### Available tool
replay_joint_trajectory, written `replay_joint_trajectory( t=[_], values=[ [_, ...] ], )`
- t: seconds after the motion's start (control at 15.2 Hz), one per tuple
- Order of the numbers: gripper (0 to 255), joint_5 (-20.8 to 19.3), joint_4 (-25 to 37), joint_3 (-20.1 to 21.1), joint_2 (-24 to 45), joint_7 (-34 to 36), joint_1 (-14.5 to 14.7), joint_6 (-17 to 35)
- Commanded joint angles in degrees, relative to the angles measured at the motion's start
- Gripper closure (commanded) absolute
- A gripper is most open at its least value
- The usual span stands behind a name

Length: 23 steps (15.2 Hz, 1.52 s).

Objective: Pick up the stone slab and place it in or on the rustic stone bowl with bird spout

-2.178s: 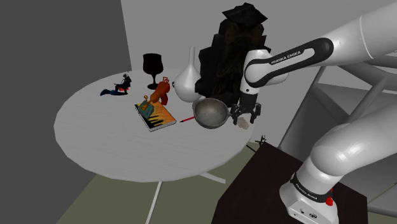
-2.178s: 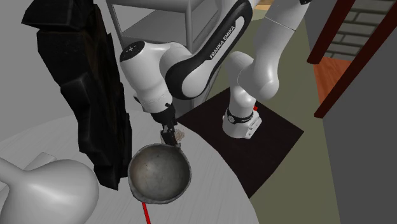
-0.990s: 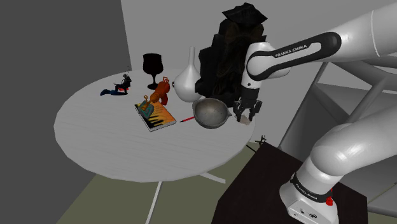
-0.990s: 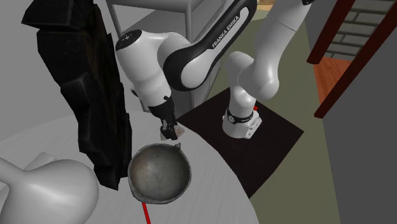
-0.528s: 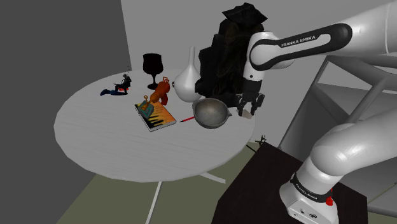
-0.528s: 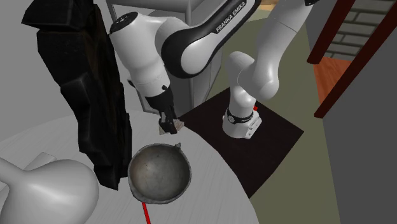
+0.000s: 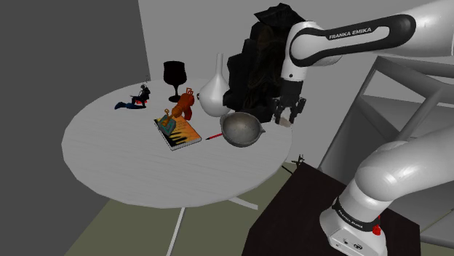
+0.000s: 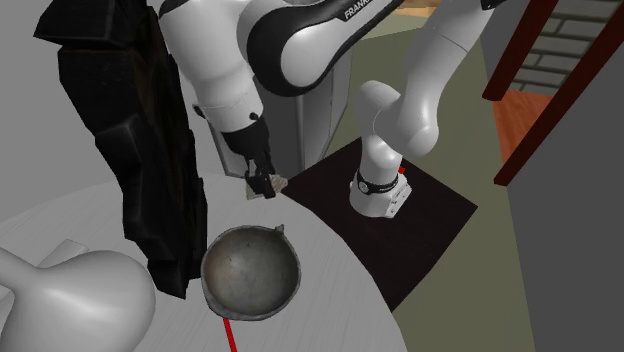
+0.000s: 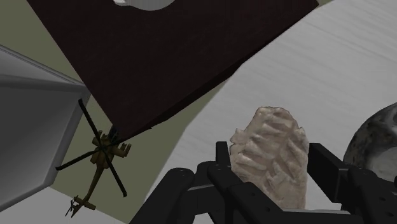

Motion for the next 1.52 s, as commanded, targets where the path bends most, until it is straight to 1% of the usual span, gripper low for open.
replay_joint_trajectory(
  t=[0.0, 0.73, 1.12, 1.45],
  values=[
    [255, 0.0, 1.3, 0.0, -0.5, 0.2, 0.0, -1.8],
    [255, -0.3, 8.8, -0.3, -1.1, 0.9, 0.0, -9.9],
    [255, 2.9, 15.7, 5.3, 6.6, 8.2, 2.7, -8.1],
    [255, 4.0, 23.3, 9.5, 14.2, 14.2, 4.6, -7.2]
  ],
)
